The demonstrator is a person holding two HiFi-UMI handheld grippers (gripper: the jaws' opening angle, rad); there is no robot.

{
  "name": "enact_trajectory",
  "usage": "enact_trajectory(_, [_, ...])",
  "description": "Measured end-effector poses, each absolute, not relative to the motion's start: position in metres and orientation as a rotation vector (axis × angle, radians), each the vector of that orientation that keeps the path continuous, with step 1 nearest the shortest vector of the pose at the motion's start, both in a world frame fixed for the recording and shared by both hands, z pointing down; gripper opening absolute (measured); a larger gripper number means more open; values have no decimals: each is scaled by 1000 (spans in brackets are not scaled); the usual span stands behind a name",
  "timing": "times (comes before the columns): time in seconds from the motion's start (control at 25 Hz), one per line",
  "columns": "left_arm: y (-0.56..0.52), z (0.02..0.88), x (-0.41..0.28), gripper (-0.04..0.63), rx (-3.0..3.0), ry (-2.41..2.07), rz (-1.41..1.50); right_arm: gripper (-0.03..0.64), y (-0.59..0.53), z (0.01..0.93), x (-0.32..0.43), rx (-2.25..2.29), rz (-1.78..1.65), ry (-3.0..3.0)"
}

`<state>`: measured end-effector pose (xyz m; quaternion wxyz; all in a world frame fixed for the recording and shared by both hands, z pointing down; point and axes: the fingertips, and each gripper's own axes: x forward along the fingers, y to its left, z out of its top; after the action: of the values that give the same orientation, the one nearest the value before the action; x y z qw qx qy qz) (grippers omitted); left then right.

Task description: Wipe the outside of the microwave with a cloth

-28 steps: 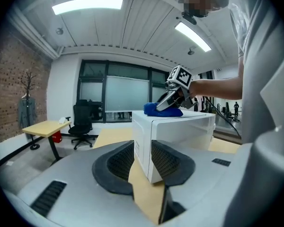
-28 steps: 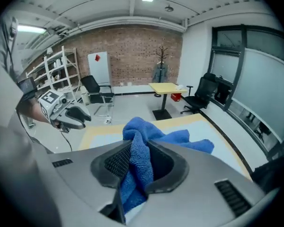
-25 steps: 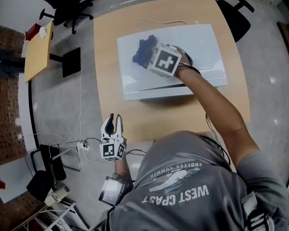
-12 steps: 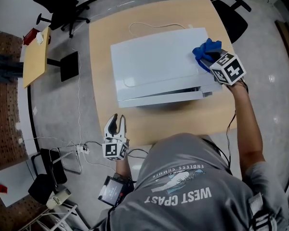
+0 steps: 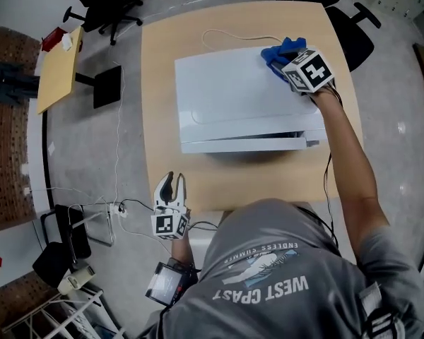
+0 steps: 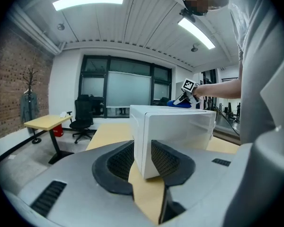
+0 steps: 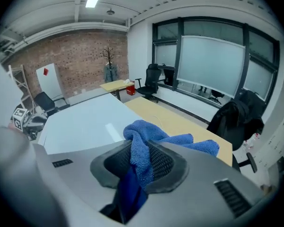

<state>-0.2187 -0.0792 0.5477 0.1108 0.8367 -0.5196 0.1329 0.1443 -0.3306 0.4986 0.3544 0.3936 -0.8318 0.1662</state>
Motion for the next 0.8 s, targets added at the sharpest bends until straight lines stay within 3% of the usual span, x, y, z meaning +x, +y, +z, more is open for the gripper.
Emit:
enact_trajectory(0.28, [-57, 556, -249, 127, 2383, -1585, 370, 93, -375, 480, -89, 687, 106, -2304])
enact_trajectory(0.4, [-55, 550, -253, 127, 2394, -1597, 370, 92, -372, 497, -129, 574, 94, -2204])
enact_trajectory(0.6, [-56, 543, -268, 127, 2401, -1612, 380, 92, -353, 496, -106, 544, 305, -2305])
enact_trajectory(0.8, [-69, 544, -251, 127, 2448, -1553, 397, 92, -363, 493, 56, 865, 380, -2181])
